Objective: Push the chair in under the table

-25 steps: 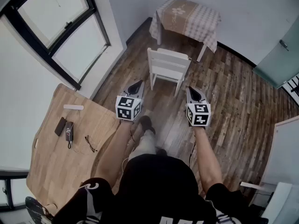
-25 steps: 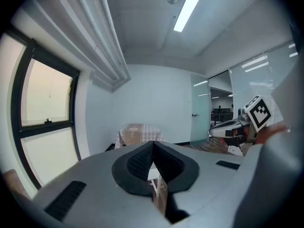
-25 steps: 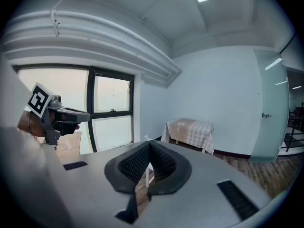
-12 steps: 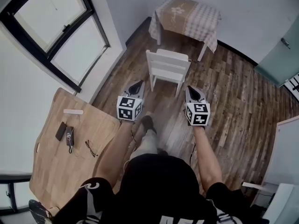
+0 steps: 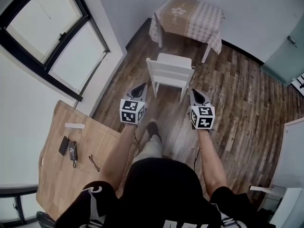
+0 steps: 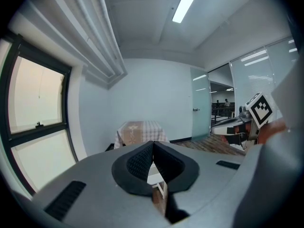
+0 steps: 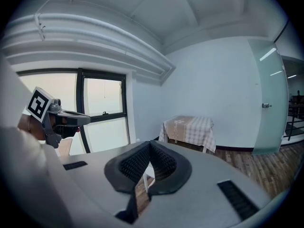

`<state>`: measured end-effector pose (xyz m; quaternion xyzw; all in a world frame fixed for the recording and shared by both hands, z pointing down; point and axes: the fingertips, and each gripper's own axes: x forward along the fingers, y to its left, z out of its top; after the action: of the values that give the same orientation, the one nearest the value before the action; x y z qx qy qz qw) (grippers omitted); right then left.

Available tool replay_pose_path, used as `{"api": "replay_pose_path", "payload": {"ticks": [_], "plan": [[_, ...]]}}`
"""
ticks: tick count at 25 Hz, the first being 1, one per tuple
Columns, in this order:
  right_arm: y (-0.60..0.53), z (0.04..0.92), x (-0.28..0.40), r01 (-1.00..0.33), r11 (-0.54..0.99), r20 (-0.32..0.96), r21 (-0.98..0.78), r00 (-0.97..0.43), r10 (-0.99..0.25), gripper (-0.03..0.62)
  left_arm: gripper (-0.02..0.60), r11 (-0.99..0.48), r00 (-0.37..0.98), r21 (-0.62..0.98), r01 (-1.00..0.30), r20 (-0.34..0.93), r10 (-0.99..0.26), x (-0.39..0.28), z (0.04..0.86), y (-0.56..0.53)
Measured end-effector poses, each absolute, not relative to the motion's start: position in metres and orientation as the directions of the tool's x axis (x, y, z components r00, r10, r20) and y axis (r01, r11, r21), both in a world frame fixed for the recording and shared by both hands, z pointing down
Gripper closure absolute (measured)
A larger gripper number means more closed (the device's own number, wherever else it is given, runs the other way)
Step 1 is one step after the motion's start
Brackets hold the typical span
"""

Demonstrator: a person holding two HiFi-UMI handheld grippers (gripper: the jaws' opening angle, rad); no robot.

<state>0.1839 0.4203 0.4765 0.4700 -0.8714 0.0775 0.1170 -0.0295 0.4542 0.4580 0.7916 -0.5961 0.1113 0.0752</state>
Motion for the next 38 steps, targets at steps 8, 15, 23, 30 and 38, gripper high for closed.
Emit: {"api": "replay_pose_path", "payload": {"ticks": [8, 15, 23, 30, 38], "plan": [[0.361, 0.490, 0.171, -0.848, 0.528, 0.307, -0.030, -0.511, -0.803, 0.580, 0.555, -0.298, 0.284, -0.007, -0.954, 0.284, -0.916, -0.043, 0.469, 0.389], [0.313, 0.492, 0.152, -0.848, 0.529, 0.333, -0.010, -0.502, -0.798, 0.579, 0.555, -0.277, 0.273, 0.024, -0.960, 0.276, -0.922, -0.071, 0.471, 0.339], [0.267, 0.501, 0.128, -0.857, 0.516, 0.364, 0.006, -0.478, -0.799, 0.580, 0.555, -0.274, 0.282, 0.068, -0.959, 0.279, -0.918, -0.100, 0.480, 0.293], [0.235, 0.506, 0.113, -0.867, 0.499, 0.377, 0.013, -0.458, -0.805, 0.580, 0.555, -0.294, 0.304, 0.077, -0.953, 0.292, -0.907, -0.115, 0.489, 0.261], [0.205, 0.511, 0.097, -0.883, 0.470, 0.376, 0.008, -0.433, -0.819, 0.579, 0.555, -0.323, 0.338, 0.097, -0.941, 0.290, -0.896, -0.133, 0.491, 0.227]]}}
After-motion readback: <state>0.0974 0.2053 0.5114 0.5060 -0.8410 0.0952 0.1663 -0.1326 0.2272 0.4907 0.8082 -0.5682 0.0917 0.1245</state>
